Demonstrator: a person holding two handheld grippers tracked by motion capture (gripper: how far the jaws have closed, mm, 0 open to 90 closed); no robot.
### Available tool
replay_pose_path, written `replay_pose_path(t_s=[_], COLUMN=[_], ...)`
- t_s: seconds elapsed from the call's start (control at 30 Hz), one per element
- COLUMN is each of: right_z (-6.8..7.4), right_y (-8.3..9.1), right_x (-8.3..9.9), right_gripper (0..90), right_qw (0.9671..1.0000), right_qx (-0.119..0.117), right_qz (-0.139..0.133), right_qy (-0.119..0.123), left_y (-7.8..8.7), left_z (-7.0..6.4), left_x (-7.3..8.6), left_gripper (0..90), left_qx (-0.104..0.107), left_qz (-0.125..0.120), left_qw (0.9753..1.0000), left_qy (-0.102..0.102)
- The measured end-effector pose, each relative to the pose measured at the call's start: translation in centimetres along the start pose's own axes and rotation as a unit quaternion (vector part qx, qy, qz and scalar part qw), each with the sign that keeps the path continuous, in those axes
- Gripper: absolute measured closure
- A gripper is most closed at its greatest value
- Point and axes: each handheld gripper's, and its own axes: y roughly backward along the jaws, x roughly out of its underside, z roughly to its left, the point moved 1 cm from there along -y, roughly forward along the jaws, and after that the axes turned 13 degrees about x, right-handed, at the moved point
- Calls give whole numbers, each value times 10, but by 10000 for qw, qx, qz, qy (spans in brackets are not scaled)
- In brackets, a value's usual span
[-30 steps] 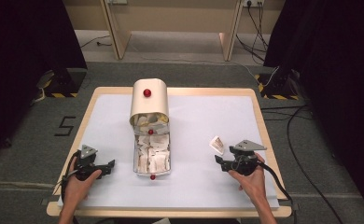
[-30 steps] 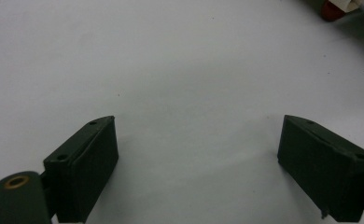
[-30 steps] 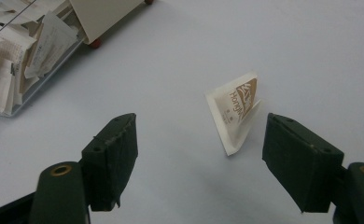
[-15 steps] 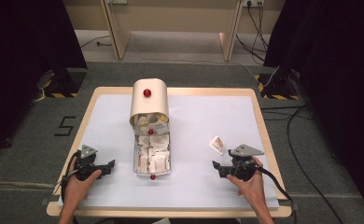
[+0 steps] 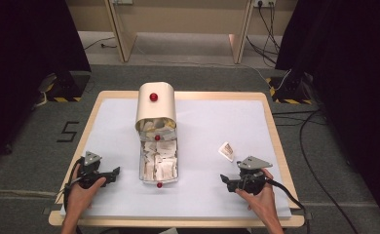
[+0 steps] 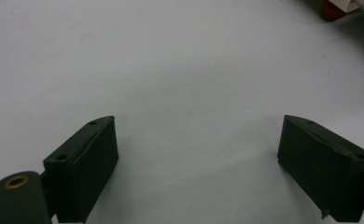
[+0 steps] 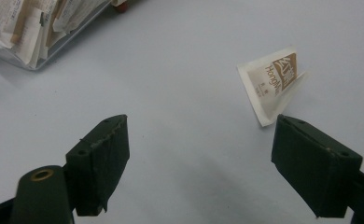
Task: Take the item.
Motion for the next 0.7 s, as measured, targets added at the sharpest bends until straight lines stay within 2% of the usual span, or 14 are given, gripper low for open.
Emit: replay_pose_path(t_s=[0.7], right_z=[12], right_y=[6], right_x=[13], right_gripper=[197], right_qw=[9993], right_qx=[-67], right_qz=[234], right_qy=[286], left_y=[0], left_z=[0], left_x=[0], left_gripper=[114], left_qx=[0], left_qz=[16], left_qw=[10000], left_qy=[-12])
